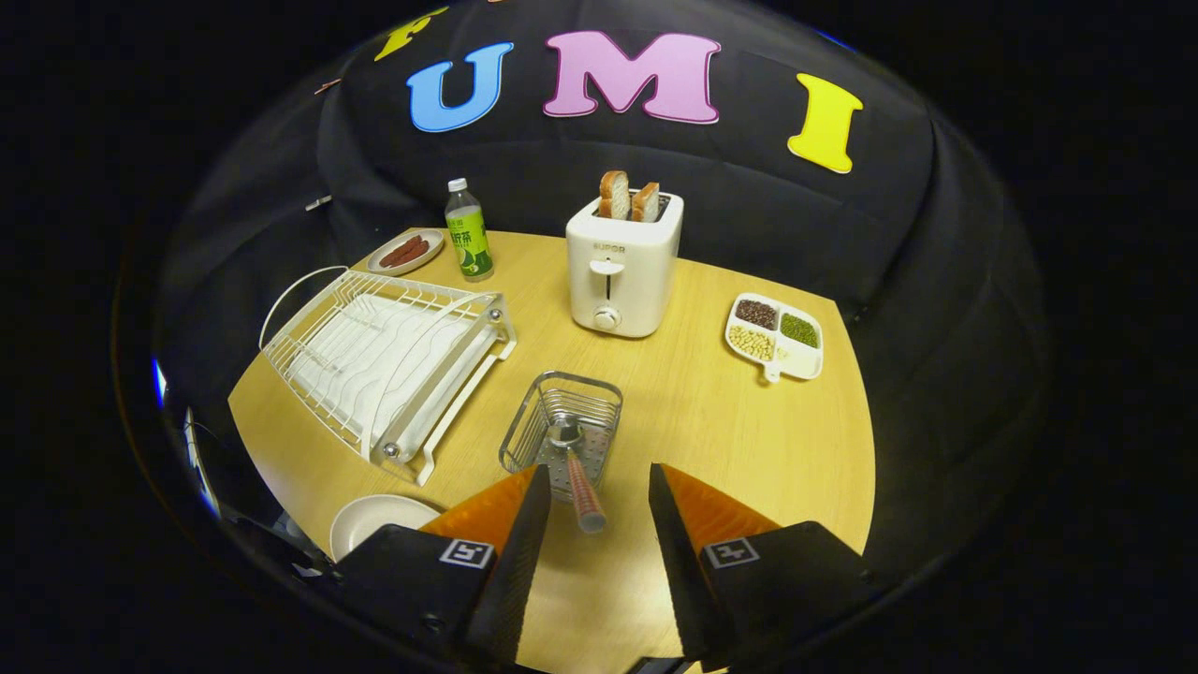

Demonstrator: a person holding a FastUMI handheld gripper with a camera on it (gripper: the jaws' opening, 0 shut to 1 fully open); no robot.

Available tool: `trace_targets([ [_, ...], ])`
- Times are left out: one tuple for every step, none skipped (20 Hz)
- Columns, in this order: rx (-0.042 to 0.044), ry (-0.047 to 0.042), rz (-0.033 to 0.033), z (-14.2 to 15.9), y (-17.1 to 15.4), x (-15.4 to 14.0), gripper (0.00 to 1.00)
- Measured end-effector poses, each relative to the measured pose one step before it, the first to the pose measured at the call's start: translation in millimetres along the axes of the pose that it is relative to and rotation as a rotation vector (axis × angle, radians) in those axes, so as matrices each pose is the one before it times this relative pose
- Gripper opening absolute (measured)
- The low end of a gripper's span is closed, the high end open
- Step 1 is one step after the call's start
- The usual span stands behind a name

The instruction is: Take the plate from the dish rack, then take the spoon from the basket and place it into the plate.

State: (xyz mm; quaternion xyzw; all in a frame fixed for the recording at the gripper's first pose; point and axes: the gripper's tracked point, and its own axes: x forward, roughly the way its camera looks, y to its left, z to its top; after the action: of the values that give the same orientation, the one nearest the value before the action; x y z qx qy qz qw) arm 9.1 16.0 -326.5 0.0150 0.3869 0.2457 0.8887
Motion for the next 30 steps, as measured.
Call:
trace_targets([
  [-0.006,0.00386,0.0102,-1.17,4.93,3.28,0.62],
  [-0.01136,0.00734,0.00128,-2.93,2.32,2.91,0.61],
  [-0.00899,0.01326,-0.00003,-3.39,1.52,3.54,0.57],
  [-0.00258,0.01357,-0.00347,-4.14,0.78,4.12,0.55],
  [0.00574,0.0151,-0.00426,-3.32,0.25,2.82,0.47],
  [0.01242,0.00979,-0.01014,-3.05,-1.5,2.34,0.43],
  [0.02387,-0.00033,0.00178,1.61,0.67,-1.47,0.3],
  [0.02866,-0.00672,0.02322,1.14,6.76,0.53,0.25],
  [0.01463,-0.00195,-0.00708,0.65,0.13,0.19,0.2],
  [0.00038,-0.00322,-0.01058,0.38,-2.17,-0.64,0.17],
  [-0.00499,0.00002,-0.00977,0.32,-1.22,-1.77,0.15],
  [-0.00701,0.00071,-0.01735,-1.0,-1.4,-0.95,0.13],
  [-0.00224,-0.00308,-0.01061,1.29,-0.14,-1.15,0.13],
  [0.01267,-0.00521,-0.00353,2.19,0.65,-3.77,0.13],
  [0.01904,-0.0042,-0.00281,2.8,-0.07,-4.02,0.13],
  [0.01655,-0.00763,-0.00213,3.13,-0.19,-4.76,0.13],
  [0.01267,-0.00742,-0.0015,3.54,-0.67,-3.28,0.12],
  [0.0106,-0.00996,-0.00203,3.06,-0.62,-5.27,0.12],
  [0.01108,-0.01004,-0.00142,3.87,-0.28,-5.7,0.12],
  [0.01257,-0.01332,-0.00025,4.24,-0.44,-6.11,0.12],
  [0.01089,-0.01122,-0.00107,3.85,-0.34,-6.54,0.12],
  [0.00861,-0.01134,-0.00141,2.93,-0.48,-8.31,0.12],
  [0.00326,-0.01574,-0.00125,5.0,-0.4,-9.84,0.12],
  [-0.00039,-0.01338,-0.00047,2.97,0.34,-8.76,0.12],
  [0.00055,-0.01359,0.00553,3.03,2.42,-11.28,0.12],
  [0.00494,-0.01389,0.00547,2.37,3.56,-9.64,0.12],
  [0.00927,-0.01197,0.01185,2.51,4.29,-10.32,0.12],
  [0.01138,-0.00676,0.01636,-0.85,6.48,-9.49,0.12],
  [0.01245,-0.00054,0.01223,-1.48,5.82,-9.07,0.12],
  [0.00758,0.00315,0.01314,-3.44,5.9,-8.79,0.12],
])
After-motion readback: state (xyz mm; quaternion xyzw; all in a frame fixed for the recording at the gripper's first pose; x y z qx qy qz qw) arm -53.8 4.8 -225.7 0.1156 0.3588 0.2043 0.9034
